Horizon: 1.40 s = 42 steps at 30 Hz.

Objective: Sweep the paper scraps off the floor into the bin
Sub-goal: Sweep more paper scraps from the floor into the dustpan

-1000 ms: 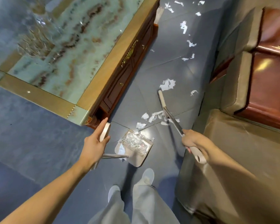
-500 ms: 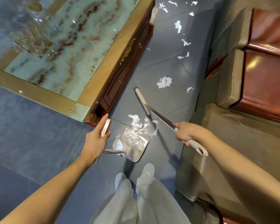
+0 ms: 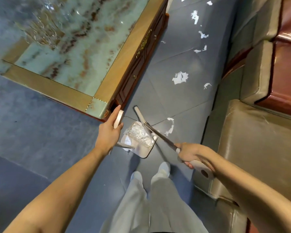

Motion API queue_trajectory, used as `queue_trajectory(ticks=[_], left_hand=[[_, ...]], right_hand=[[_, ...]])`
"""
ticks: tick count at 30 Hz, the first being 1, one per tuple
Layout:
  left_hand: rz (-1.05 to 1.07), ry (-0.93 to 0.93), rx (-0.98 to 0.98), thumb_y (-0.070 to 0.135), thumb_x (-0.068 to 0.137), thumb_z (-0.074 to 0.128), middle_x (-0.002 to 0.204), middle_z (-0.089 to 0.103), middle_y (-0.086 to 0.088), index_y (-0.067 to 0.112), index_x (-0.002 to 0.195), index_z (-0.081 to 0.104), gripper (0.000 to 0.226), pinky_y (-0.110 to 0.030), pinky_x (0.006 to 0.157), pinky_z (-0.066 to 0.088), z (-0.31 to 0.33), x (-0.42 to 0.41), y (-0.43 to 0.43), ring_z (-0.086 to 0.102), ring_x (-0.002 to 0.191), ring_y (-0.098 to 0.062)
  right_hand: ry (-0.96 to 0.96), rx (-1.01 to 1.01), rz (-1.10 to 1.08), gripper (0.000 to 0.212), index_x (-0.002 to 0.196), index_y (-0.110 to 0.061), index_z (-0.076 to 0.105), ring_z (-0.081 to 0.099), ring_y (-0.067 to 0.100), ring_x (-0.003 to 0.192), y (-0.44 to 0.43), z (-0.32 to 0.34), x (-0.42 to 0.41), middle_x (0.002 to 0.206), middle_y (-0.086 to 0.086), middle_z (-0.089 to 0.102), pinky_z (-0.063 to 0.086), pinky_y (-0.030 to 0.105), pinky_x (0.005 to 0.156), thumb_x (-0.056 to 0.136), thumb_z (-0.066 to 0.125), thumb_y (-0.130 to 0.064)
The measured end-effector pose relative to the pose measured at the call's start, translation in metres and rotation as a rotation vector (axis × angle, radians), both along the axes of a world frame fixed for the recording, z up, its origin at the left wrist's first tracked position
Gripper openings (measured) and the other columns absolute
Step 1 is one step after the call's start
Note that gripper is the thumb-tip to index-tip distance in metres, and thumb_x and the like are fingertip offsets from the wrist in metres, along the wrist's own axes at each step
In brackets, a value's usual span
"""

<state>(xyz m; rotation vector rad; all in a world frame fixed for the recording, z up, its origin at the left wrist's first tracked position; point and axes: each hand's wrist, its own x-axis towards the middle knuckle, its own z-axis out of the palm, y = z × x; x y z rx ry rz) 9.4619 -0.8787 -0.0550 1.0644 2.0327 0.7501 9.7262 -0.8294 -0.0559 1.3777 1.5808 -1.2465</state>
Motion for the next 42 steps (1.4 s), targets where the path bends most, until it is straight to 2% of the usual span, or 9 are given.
queue_trajectory(ticks=[3,8,17,19,21,25,29,37,42], left_hand=[[-0.025,-0.053,0.033,0.003,0.092,0.055,0.12,0.048,0.013,0.038,0.143,0.04,0.063,0.004,0.081,0.026,0.001,-0.005,-0.003,0.044,0.109,-0.002],[-0.086,-0.089,0.043,0.002,0.093,0.055,0.122,0.047,0.011,0.036,0.143,0.038,0.063,0.007,0.075,0.025,0.002,-0.012,-0.01,0.045,0.107,-0.004],[-0.127,-0.072,0.03,0.005,0.094,0.055,0.126,0.047,0.011,0.037,0.144,0.037,0.062,-0.004,0.087,0.028,0.003,-0.013,-0.011,0.045,0.109,-0.004],[-0.12,-0.074,0.02,0.005,0.094,0.055,0.133,0.05,0.007,0.038,0.143,0.038,0.062,-0.012,0.095,0.033,0.002,-0.014,-0.013,0.049,0.113,-0.009],[-0.118,-0.073,0.007,0.006,0.094,0.054,0.137,0.051,0.001,0.04,0.143,0.037,0.062,-0.02,0.101,0.035,0.002,-0.015,-0.012,0.051,0.116,-0.014],[-0.129,-0.077,0.014,0.004,0.095,0.053,0.131,0.049,0.003,0.037,0.144,0.036,0.061,0.005,0.081,0.029,0.002,-0.013,-0.005,0.045,0.108,-0.006],[-0.153,-0.094,0.016,0.004,0.094,0.054,0.126,0.05,0.005,0.037,0.144,0.036,0.062,-0.001,0.079,0.029,-0.002,-0.007,0.002,0.046,0.105,-0.006],[-0.187,-0.086,0.047,0.006,0.095,0.053,0.109,0.051,0.003,0.04,0.143,0.037,0.061,0.004,0.061,0.036,-0.005,-0.011,-0.011,0.05,0.076,-0.001],[-0.168,-0.051,0.067,0.006,0.095,0.053,0.115,0.05,0.008,0.036,0.143,0.038,0.059,0.009,0.067,0.027,0.001,-0.015,-0.038,0.048,0.092,-0.007]], right_hand=[[-0.007,-0.054,-0.095,0.062,0.145,-0.025,0.035,0.048,0.008,0.041,-0.009,0.022,0.005,0.072,0.006,0.053,0.043,0.019,0.041,0.09,0.047,-0.001],[-0.033,-0.007,-0.219,0.069,0.149,-0.037,0.027,0.047,0.01,0.04,-0.028,0.048,0.015,0.072,0.009,0.056,0.046,0.021,0.04,0.092,0.047,-0.003],[-0.101,0.125,-0.277,0.073,0.15,-0.027,0.028,0.051,0.017,0.044,-0.011,0.055,0.041,0.063,0.009,0.057,0.051,0.029,0.049,0.086,0.042,0.004],[-0.161,0.16,-0.223,0.073,0.15,-0.022,0.03,0.055,0.019,0.047,-0.007,0.046,0.043,0.073,0.013,0.064,0.055,0.034,0.058,0.083,0.041,0.006],[-0.211,0.182,-0.201,0.069,0.148,-0.018,0.031,0.057,0.018,0.047,-0.004,0.034,0.043,0.087,0.015,0.066,0.054,0.03,0.051,0.084,0.041,0.006],[-0.255,0.155,-0.167,0.055,0.137,-0.006,0.045,0.063,0.021,0.064,-0.009,0.013,0.018,0.09,0.013,0.062,0.044,0.024,0.043,0.084,0.048,0.005],[-0.202,0.067,-0.1,0.05,0.133,-0.002,0.05,0.049,0.015,0.055,-0.03,0.005,-0.02,0.07,0.005,0.052,0.042,0.023,0.049,0.084,0.057,0.003],[-0.058,-0.021,-0.153,0.051,0.143,-0.011,0.039,0.047,0.014,0.057,-0.069,0.021,-0.054,0.077,0.007,0.054,0.044,0.024,0.057,0.093,0.046,-0.005],[-0.022,-0.038,-0.127,0.058,0.146,-0.016,0.034,0.049,0.015,0.062,-0.097,0.038,-0.052,0.074,0.005,0.052,0.047,0.025,0.063,0.091,0.05,-0.005]])
